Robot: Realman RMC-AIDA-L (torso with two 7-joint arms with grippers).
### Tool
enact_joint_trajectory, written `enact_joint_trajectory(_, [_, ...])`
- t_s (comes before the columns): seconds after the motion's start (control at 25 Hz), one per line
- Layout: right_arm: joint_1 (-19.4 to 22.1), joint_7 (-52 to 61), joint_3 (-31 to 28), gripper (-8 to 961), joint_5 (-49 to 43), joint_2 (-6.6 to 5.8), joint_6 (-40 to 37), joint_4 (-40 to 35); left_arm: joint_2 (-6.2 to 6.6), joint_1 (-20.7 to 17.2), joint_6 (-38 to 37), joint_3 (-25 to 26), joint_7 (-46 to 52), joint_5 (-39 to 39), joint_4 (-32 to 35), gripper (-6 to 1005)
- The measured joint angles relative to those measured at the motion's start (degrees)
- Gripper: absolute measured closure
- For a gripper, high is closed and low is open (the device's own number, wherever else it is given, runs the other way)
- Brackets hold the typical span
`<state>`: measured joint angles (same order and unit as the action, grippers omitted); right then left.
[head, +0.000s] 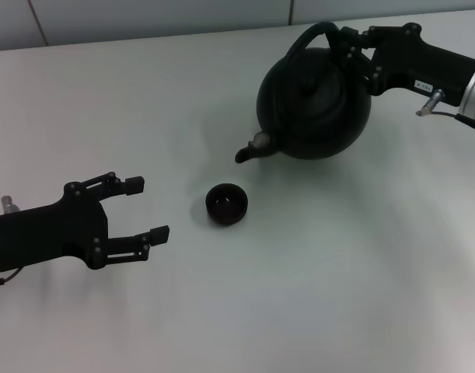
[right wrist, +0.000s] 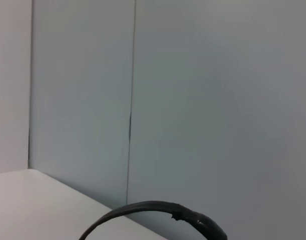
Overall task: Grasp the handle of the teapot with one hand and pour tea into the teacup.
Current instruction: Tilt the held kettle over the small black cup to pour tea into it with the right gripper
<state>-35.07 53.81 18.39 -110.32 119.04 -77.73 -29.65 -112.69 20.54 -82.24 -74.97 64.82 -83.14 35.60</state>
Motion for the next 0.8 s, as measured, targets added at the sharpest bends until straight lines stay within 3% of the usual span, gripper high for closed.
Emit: enact_joint_trajectory(0.8, [-0.5, -0.5, 3.3, 821, 0.1, 0.05, 0.5, -1.6, -0.54, 0.1, 1.0, 0.4, 0.1, 0.0, 0.1, 129])
